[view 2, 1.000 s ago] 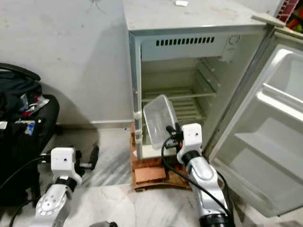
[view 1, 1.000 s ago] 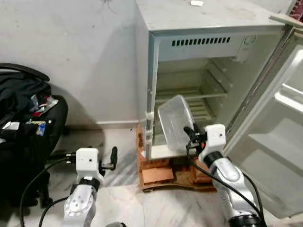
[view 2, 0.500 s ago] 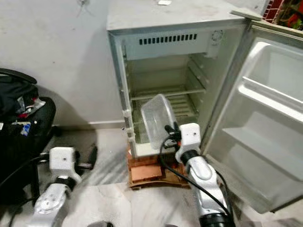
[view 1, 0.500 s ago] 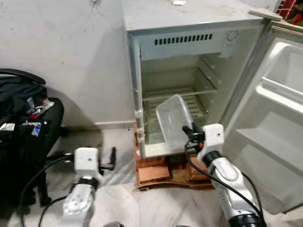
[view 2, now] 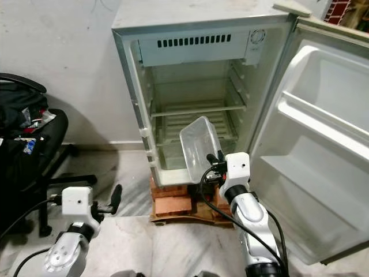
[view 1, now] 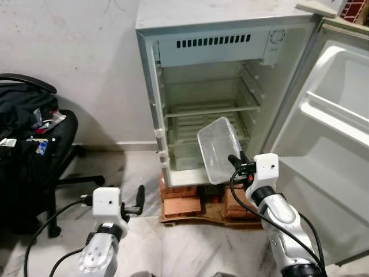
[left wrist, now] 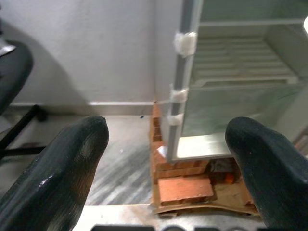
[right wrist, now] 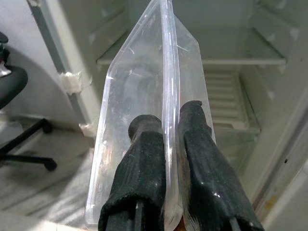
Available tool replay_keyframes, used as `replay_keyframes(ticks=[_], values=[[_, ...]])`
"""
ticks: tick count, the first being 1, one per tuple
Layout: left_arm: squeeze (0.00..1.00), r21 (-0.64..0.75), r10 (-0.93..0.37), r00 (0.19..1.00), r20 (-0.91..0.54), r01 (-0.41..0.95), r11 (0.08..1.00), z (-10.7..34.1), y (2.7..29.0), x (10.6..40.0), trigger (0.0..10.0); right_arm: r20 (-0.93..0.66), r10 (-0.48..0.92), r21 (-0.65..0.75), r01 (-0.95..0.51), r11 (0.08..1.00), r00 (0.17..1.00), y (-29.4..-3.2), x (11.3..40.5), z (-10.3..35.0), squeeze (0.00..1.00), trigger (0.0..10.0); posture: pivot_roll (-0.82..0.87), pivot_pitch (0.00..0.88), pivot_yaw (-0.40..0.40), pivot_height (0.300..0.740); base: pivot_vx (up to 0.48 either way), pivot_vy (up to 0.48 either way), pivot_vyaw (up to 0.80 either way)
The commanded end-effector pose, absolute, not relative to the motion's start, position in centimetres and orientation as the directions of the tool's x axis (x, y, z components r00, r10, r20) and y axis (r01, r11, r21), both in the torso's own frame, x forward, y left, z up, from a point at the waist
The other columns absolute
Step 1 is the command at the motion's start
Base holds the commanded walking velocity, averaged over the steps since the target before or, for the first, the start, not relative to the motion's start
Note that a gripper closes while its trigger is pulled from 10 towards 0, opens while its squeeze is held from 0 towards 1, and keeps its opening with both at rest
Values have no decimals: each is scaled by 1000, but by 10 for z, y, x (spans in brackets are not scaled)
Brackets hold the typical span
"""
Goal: Restocking fridge
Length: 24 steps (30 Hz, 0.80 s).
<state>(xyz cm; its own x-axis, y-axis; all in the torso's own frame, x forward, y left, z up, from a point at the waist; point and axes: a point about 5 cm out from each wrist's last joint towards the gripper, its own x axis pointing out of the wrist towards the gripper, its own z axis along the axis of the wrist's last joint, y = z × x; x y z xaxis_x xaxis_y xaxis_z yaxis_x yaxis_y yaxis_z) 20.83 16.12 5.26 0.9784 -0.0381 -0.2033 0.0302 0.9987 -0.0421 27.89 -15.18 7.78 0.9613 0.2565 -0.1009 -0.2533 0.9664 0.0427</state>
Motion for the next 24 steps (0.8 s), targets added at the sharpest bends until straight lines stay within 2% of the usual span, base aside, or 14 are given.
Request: replay_keyframes(ticks=[1, 6, 24], values=[[0, -27, -9, 983, -182, 4, 1000, 58, 170, 206, 10000, -91, 276, 53, -272, 961, 957, -145, 278, 78, 0, 10000, -9, 110, 29, 740, 0, 0, 0], [0, -21, -17, 981, -191, 13, 1000, 57, 174, 201, 10000, -92, 271, 73, -265, 962, 958, -144, 276, 78, 0, 10000, -2, 121, 38, 740, 99, 0, 0], [0, -32, -35, 981, -193, 30, 999, 58, 173, 198, 10000, -99, 255, 68, -249, 966, 962, -149, 273, 76, 0, 10000, -6, 124, 45, 740, 353, 0, 0]])
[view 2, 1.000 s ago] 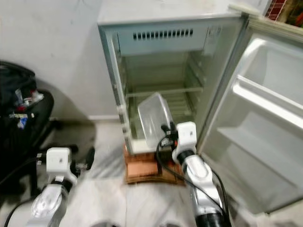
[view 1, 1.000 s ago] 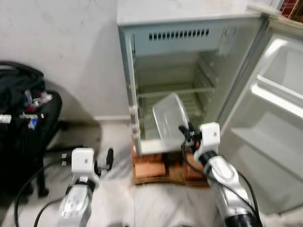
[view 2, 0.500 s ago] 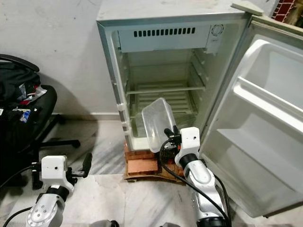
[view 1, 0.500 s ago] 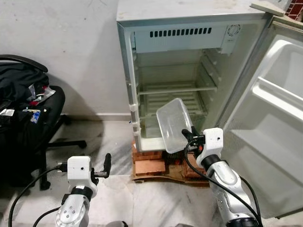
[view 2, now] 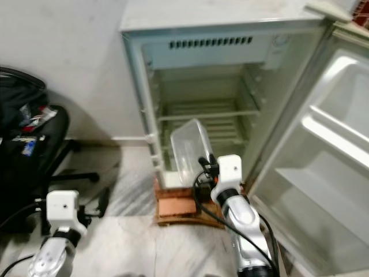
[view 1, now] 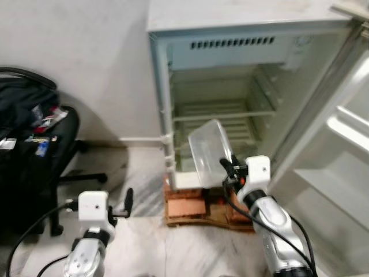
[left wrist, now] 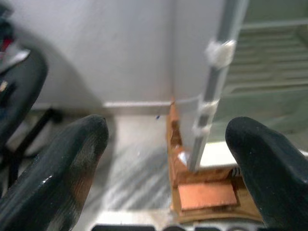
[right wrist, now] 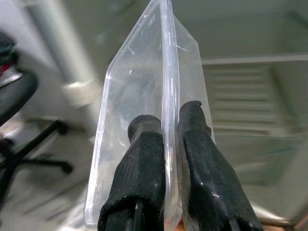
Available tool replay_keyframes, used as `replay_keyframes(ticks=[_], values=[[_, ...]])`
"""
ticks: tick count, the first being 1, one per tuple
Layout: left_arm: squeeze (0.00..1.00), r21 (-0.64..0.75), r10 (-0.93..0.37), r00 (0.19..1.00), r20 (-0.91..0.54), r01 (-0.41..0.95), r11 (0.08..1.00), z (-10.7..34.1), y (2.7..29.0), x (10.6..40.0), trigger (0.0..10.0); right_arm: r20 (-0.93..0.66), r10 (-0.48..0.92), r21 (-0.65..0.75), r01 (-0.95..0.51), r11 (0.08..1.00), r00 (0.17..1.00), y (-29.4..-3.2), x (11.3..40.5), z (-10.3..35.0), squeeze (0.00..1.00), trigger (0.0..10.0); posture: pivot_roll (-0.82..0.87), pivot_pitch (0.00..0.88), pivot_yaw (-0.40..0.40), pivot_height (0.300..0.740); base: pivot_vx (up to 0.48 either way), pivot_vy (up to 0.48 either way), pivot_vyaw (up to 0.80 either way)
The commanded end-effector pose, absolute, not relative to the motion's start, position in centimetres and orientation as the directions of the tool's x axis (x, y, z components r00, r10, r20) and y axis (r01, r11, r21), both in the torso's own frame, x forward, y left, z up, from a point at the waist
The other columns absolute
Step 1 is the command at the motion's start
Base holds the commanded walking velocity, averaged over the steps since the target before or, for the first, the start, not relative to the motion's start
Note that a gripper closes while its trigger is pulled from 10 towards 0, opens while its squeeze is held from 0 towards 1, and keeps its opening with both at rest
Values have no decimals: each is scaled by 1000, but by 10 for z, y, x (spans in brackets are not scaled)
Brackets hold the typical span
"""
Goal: Restocking fridge
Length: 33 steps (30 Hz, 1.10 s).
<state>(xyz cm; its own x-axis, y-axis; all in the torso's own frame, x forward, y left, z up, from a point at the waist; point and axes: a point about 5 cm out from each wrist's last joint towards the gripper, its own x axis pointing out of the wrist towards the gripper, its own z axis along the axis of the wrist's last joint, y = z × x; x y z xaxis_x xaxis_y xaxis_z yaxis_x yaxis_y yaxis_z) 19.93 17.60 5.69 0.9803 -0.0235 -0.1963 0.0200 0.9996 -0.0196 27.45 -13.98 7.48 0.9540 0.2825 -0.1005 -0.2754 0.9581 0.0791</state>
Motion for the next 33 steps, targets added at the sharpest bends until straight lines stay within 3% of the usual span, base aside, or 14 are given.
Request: replay_keyframes(ticks=[1, 13, 18, 22, 33], values=[[0, -32, -35, 981, -193, 30, 999, 58, 173, 198, 10000, -100, 254, 68, -248, 966, 962, -149, 272, 76, 0, 10000, -7, 123, 46, 740, 386, 0, 0], [0, -34, -29, 980, -197, 23, 999, 59, 172, 198, 10000, -101, 278, 64, -273, 960, 955, -149, 270, 75, 0, 10000, -10, 120, 46, 740, 338, 0, 0], [0, -36, -27, 980, -200, 20, 999, 59, 172, 198, 10000, -99, 287, 67, -282, 957, 953, -147, 269, 75, 0, 10000, -6, 120, 44, 740, 277, 0, 745], [0, -35, -22, 979, -205, 15, 999, 59, 173, 197, 10000, -105, 287, 71, -280, 957, 952, -147, 269, 74, 0, 10000, -5, 121, 45, 740, 0, 0, 733], [0, -11, 15, 970, -245, -18, 1000, 55, 181, 186, 10000, -112, 283, 82, -275, 958, 952, -142, 281, 73, 0, 10000, 30, 131, 45, 740, 0, 0, 0]])
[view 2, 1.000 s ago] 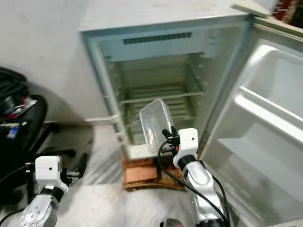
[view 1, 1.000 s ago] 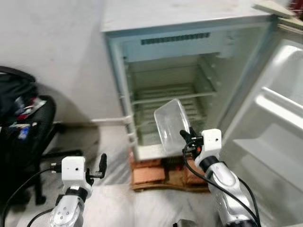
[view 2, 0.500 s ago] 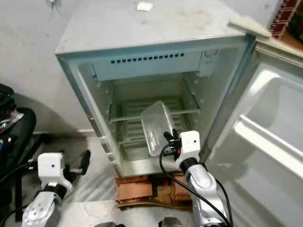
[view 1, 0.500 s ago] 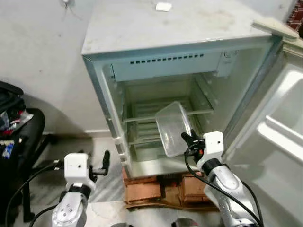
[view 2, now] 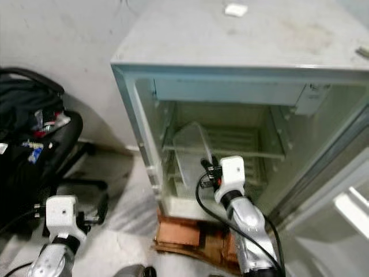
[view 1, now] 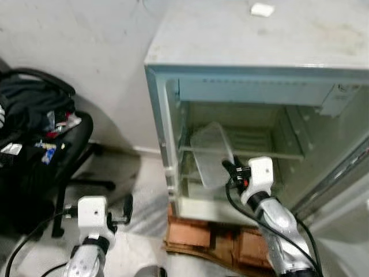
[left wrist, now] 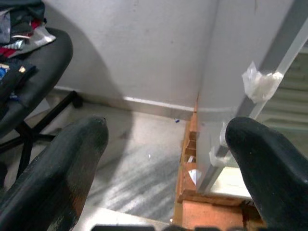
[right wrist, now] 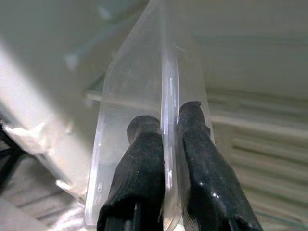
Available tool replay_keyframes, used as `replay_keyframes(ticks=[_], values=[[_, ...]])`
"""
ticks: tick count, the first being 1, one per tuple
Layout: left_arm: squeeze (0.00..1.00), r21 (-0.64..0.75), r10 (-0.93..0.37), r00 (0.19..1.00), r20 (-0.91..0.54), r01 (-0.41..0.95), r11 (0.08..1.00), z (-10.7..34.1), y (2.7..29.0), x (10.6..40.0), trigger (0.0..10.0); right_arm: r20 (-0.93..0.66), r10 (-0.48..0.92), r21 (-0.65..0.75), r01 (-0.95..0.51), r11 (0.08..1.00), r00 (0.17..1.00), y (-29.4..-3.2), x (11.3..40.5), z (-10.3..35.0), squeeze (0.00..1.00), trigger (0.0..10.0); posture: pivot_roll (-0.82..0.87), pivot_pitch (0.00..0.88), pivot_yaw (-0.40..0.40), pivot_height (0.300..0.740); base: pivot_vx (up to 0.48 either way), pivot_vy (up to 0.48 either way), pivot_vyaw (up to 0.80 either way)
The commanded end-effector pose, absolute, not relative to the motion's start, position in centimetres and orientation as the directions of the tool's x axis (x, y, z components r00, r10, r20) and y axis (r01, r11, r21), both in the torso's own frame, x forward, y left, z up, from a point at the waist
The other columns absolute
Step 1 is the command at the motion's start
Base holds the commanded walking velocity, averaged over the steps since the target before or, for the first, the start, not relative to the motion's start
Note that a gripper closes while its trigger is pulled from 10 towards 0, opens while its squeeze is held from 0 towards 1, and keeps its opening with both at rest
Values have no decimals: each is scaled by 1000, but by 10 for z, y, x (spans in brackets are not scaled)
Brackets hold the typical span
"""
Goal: Restocking fridge
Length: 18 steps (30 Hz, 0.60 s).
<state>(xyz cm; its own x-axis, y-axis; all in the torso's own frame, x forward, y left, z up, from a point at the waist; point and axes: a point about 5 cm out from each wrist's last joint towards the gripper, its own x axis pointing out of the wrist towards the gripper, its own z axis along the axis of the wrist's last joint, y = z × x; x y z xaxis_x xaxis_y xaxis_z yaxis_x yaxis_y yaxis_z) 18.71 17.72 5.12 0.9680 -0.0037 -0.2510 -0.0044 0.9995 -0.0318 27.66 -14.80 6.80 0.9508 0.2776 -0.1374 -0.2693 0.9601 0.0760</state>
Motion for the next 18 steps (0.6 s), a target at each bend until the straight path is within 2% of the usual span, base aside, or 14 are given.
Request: replay_keyframes(ticks=[1, 6, 13, 16, 18], values=[[0, -10, 16, 970, -244, -19, 1000, 56, 181, 186, 10000, -109, 284, 81, -276, 958, 953, -141, 283, 74, 0, 10000, 37, 134, 46, 740, 0, 0, 0], [0, 2, 21, 972, -235, -21, 1000, 61, 182, 187, 10000, -66, 306, 106, -298, 949, 950, -125, 314, 89, 0, 10000, 68, 156, 49, 740, 0, 0, 0], [0, 14, 30, 973, -229, -27, 1000, 67, 183, 183, 10000, -50, 335, 128, -326, 937, 941, -105, 338, 100, 0, 10000, 108, 190, 38, 740, 0, 0, 0], [0, 12, 33, 972, -233, -32, 999, 68, 181, 179, 10000, -87, 312, 112, -302, 947, 946, -99, 349, 99, 0, 10000, 124, 204, 34, 740, 0, 0, 0], [0, 0, 34, 973, -230, -34, 999, 70, 179, 177, 10000, -130, 268, 158, -247, 956, 955, -100, 357, 97, 0, 10000, 132, 214, 29, 740, 0, 0, 0]])
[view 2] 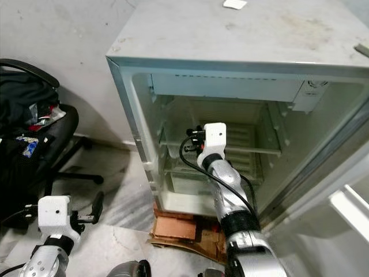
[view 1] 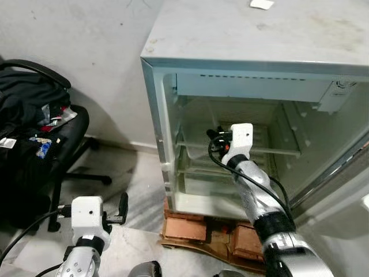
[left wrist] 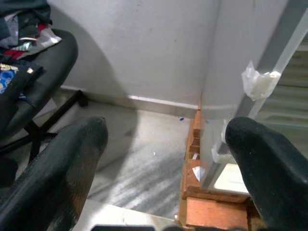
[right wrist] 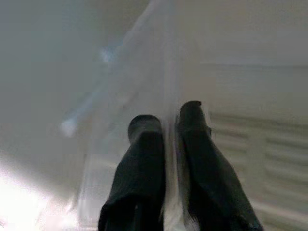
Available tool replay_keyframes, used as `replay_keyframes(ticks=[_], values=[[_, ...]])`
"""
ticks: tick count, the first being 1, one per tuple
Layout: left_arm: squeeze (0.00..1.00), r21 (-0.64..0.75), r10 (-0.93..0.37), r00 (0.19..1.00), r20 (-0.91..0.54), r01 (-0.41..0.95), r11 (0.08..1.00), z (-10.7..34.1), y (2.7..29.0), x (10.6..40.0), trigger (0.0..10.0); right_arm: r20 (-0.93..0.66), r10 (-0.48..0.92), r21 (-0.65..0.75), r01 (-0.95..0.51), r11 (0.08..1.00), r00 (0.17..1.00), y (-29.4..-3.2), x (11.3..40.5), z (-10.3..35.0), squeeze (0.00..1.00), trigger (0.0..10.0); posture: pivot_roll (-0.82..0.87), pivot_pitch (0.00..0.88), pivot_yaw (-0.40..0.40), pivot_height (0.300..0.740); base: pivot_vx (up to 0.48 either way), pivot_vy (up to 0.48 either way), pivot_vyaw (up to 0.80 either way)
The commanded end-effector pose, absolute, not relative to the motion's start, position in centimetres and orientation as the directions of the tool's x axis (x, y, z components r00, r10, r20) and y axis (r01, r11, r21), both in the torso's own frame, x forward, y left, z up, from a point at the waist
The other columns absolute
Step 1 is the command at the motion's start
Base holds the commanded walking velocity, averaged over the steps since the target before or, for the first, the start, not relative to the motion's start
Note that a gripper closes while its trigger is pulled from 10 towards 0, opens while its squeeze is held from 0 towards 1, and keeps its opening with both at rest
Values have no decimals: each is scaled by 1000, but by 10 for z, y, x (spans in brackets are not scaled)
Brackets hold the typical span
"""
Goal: Restocking fridge
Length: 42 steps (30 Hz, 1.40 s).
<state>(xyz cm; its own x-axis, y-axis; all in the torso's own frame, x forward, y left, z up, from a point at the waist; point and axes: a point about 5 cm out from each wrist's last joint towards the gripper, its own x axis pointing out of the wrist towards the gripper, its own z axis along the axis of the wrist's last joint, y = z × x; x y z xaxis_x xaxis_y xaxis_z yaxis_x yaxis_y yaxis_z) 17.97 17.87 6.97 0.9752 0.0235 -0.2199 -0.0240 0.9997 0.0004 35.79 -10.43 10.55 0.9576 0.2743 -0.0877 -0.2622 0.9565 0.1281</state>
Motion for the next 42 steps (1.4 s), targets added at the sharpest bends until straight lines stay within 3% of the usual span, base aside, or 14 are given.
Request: replay_keyframes(ticks=[1, 3, 13, 14, 15, 32, 36, 42], values=[[0, 0, 34, 973, -230, -34, 999, 70, 179, 177, 10000, -130, 268, 158, -247, 956, 955, -100, 357, 97, 0, 10000, 132, 214, 29, 740, 0, 0, 0], [0, 2, 35, 972, -234, -36, 999, 72, 178, 174, 10000, -177, 265, 237, -221, 946, 948, -93, 363, 96, 0, 10000, 141, 228, 23, 740, 0, 0, 0], [0, -15, 51, 967, -248, -57, 998, 73, 176, 173, 10000, -197, 285, 347, -205, 915, 938, -52, 373, 114, 0, 10000, 149, 234, 16, 740, 0, 0, 0], [0, -14, 50, 967, -248, -55, 998, 73, 176, 173, 10000, -190, 295, 362, -213, 907, 936, -47, 373, 116, 431, 10000, 147, 233, 16, 740, 0, 0, 0], [0, -12, 48, 967, -248, -53, 999, 73, 175, 174, 10000, -162, 310, 376, -231, 897, 937, -40, 374, 121, 1000, 10000, 147, 233, 16, 740, 0, 0, 0], [0, -36, 62, 967, -246, -73, 997, 71, 170, 182, 10000, -133, 238, 406, -166, 899, 962, -56, 377, 121, 1000, 10000, 125, 210, 8, 740, 0, 0, 0], [0, -26, 59, 969, -240, -67, 997, 72, 170, 185, 10000, -139, 221, 310, -169, 935, 965, -67, 378, 118, 1000, 10000, 124, 206, 13, 740, 0, 0, 0], [0, -24, 57, 969, -239, -64, 998, 72, 171, 186, 10000, -145, 205, 278, -159, 947, 968, -77, 376, 111, 1000, 10000, 125, 202, 17, 740, 0, 0, 0]])
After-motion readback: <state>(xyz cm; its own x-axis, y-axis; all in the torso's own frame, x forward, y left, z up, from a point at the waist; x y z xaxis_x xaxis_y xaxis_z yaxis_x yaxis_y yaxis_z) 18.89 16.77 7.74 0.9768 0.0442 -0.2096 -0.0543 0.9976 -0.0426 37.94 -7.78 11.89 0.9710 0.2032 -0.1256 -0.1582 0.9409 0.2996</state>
